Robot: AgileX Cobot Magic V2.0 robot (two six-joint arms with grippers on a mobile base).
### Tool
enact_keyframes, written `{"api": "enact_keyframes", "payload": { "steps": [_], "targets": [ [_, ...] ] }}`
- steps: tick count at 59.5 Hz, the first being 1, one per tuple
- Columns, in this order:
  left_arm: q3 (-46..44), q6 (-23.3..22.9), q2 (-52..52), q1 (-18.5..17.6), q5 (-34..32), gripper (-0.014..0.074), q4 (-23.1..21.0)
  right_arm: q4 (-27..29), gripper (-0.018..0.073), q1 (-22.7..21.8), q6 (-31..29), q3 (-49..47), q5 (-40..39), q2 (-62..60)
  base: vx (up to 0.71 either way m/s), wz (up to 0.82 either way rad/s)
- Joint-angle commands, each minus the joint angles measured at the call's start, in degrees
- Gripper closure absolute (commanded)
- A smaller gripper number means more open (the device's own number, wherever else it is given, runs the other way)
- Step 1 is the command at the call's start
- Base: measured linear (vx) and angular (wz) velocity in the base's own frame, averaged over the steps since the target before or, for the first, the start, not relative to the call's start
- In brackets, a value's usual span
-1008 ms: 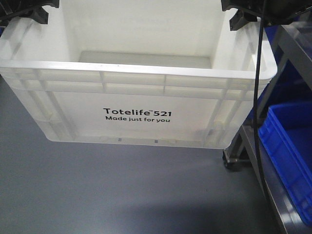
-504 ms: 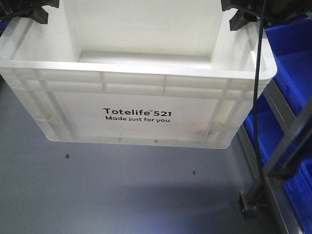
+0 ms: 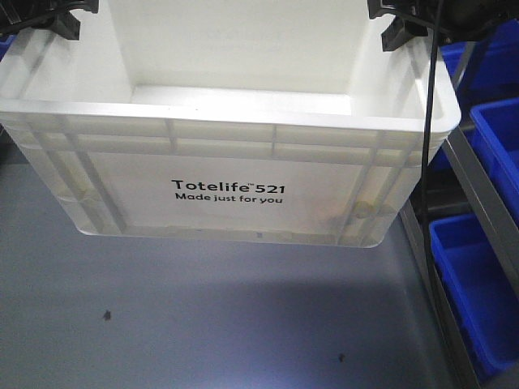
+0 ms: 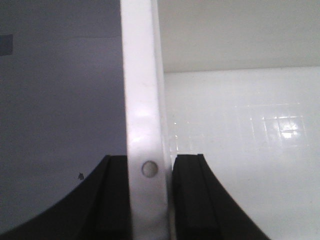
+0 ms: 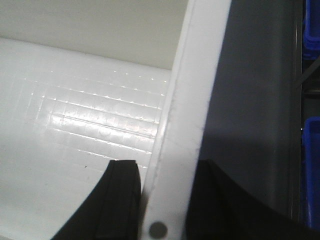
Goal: Place moving items into box and shelve
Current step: 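Carry the held tote toward the rack of blue bins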
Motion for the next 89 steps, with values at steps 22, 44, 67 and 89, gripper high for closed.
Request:
{"api": "enact_keyframes", "payload": {
  "steps": [22,44,67,89],
  "targets": [
    [-2.71,0.4,-3.0,-0.44,-8.03,0.061,-1.84,3.55,0.0572,0.5,-2.03,-2.54,-6.45,-3.45,0.46,0.11],
    [-2.71,0.4,-3.0,-0.44,-8.03,0.061,-1.84,3.55,0.0572,0.5,-2.03,-2.54,-6.47,-3.45,0.45,0.27],
    [-2.71,0.4,-3.0,-0.44,-8.03,0.061,-1.84,3.55,0.0572,0.5,-2.03,-2.54,-6.47,-3.45,0.41,0.35],
    [-2.71,0.4,-3.0,-0.44,-8.03,0.061,-1.84,3.42,0.0572,0.5,-2.03,-2.54,-6.47,-3.45,0.34,0.46]
  ]
}}
